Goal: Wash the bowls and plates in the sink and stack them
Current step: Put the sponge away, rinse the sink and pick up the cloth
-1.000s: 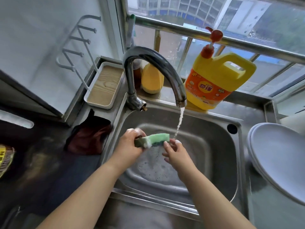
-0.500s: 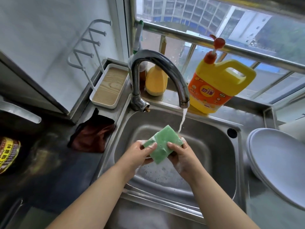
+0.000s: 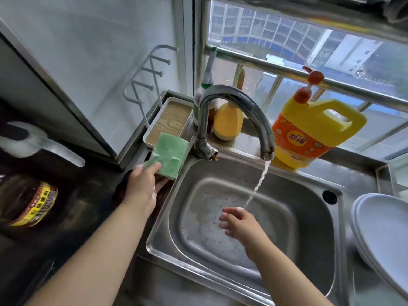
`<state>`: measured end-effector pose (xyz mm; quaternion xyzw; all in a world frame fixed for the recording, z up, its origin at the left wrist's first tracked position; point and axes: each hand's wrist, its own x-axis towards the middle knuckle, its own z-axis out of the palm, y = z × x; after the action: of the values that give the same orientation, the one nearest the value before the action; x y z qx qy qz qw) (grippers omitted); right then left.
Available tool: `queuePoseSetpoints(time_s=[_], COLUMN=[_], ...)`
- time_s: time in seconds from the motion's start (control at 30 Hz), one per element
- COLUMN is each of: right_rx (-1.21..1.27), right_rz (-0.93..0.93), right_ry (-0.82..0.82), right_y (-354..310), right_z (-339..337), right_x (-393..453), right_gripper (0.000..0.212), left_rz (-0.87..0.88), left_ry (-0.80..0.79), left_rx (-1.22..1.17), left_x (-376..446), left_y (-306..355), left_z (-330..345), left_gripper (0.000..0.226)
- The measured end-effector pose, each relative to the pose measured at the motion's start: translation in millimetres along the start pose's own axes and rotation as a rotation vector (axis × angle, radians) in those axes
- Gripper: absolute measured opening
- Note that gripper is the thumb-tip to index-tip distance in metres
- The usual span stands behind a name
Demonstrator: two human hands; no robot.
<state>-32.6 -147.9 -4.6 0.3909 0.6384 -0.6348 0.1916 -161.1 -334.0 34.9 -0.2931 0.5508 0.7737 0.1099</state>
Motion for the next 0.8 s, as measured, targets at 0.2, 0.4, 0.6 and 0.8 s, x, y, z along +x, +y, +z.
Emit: queuePoseSetpoints(time_s=[0.2,0.4,0.6,0.8], right_rx=[0.062,0.208,0.344,0.374], right_rz=[-0.029,-0.093,-0.137,-0.152], right_ry=[-0.010,0.069,0.113,0.108], right_y=[-4.9,-14.3,-33.3,-36.4], right_z=[-3.4,-19.1,-24.7,-28.8], right_x=[-3.9,-3.3,4.8,0.7], right_gripper=[0.014,0.016,0.020,0.019], left_rz=[0.025,0.221,0.483,0.446], left_ry=[-0.030,0.180,0.097,0.005], left_rx=[0.207,0.738,1.036,1.542], left_x=[57.7,77.8,54.6,63.1], left_y=[25.1,13.5,12.3,10.7], left_z=[19.4,19.4,28.0,36.5], left_gripper=[0.021,0.018,0.041,0.084])
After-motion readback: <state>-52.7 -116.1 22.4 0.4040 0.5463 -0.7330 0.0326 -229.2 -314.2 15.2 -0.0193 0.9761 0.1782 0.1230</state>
